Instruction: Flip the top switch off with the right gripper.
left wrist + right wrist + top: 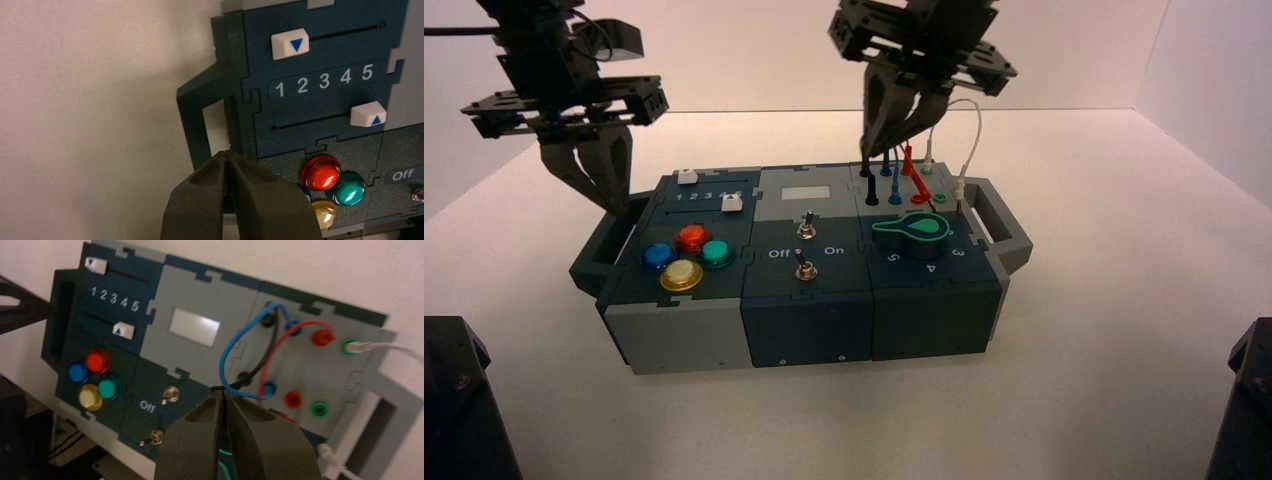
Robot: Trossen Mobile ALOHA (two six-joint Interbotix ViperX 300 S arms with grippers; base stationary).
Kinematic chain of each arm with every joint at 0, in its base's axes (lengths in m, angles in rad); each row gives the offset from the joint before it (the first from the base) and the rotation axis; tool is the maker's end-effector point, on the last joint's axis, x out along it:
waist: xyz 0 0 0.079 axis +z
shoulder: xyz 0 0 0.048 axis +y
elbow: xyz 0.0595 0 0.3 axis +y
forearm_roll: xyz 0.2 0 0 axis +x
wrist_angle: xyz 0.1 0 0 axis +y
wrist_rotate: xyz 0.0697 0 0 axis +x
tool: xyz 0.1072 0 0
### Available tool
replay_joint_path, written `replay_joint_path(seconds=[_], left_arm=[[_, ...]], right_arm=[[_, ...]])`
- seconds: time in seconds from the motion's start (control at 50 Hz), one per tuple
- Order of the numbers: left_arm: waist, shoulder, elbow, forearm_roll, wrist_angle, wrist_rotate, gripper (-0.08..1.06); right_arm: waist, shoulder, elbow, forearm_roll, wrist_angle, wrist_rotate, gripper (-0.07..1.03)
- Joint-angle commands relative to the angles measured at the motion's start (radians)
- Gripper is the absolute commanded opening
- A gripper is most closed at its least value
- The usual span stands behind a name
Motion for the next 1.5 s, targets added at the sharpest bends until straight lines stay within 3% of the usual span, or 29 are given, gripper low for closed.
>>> replay_joint_path(seconds=[0.02, 0.34, 0.7, 1.08, 1.5], left_arm=[[-0.008, 0.012, -0.023, -0.002, -0.002, 0.003, -0.03], [-0.02, 0.037, -0.028, -0.002, 0.0, 0.014, -0.03], [-0.02, 0.064, -0.04, 0.0, 0.003, 0.023, -0.03], [-0.02, 0.132, -0.066, 0.002, 0.008, 0.028, -0.03], [-0.021, 0.187, -0.094, 0.0, 0.008, 0.029, -0.03]], right_arm=[[0.029, -0.011, -0.028, 0.012, 0.012, 0.014, -0.02], [0.074, -0.098, -0.031, 0.017, 0.077, 0.051, -0.02], [0.077, -0.206, -0.034, 0.014, 0.158, 0.091, -0.02], [0.107, -0.044, -0.048, 0.014, 0.095, 0.094, -0.02], [0.106, 0.048, -0.078, 0.012, 0.089, 0.091, -0.02]])
